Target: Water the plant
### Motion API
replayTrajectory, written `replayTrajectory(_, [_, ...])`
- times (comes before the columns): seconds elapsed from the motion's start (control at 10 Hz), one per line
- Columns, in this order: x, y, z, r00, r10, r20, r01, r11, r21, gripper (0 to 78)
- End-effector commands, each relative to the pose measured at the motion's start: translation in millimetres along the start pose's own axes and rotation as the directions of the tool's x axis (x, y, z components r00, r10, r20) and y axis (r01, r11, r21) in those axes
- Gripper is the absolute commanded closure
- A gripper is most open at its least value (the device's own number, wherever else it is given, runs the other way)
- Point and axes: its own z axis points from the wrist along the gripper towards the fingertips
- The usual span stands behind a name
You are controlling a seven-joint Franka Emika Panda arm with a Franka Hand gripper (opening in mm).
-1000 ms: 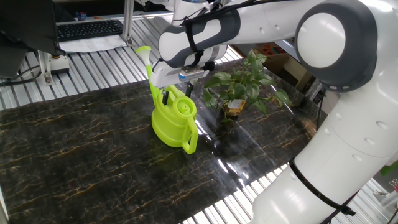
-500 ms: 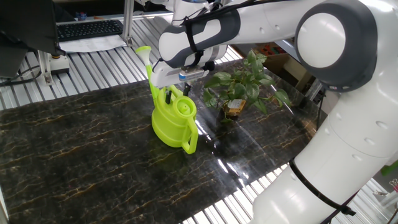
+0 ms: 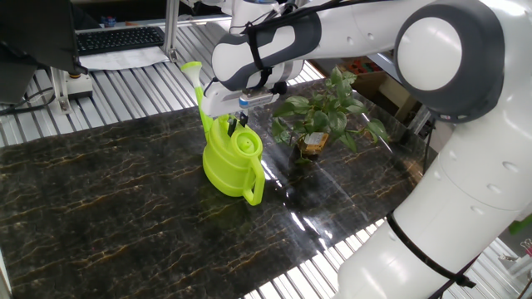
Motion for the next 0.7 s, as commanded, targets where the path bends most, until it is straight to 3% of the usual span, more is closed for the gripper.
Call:
replayTrajectory(0.1, [-0.7, -0.2, -1.2, 1.000, 0.001, 0.004, -0.001, 1.000, 0.000, 76.4])
replayTrajectory(0.7, [0.1, 0.5, -10.2, 0.999, 0.033, -0.002, -0.033, 0.999, 0.011, 76.4])
